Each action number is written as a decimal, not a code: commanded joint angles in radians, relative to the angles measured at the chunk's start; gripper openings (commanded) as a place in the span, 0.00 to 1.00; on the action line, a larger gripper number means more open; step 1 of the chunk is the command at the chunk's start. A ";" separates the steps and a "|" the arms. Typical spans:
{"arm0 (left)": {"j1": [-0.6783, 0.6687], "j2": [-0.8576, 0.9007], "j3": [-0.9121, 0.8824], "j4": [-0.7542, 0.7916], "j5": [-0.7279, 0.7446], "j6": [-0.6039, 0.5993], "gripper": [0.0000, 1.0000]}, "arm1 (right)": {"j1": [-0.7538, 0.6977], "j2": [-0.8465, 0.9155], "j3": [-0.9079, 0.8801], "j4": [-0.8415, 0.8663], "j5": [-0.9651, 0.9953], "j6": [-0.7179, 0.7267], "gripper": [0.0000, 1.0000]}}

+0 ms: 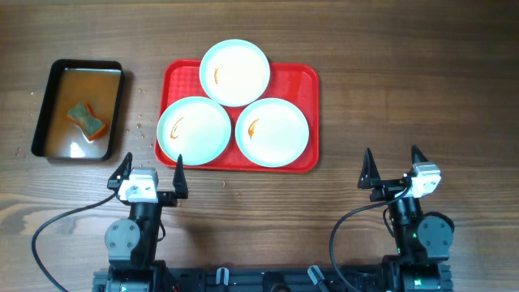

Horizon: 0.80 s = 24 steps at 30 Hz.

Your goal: Clean dirty plates on tray and stack at the side

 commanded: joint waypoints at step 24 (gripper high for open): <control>0.127 1.170 1.327 -0.850 0.061 -0.248 1.00 | -0.005 0.000 -0.001 0.003 0.014 -0.008 1.00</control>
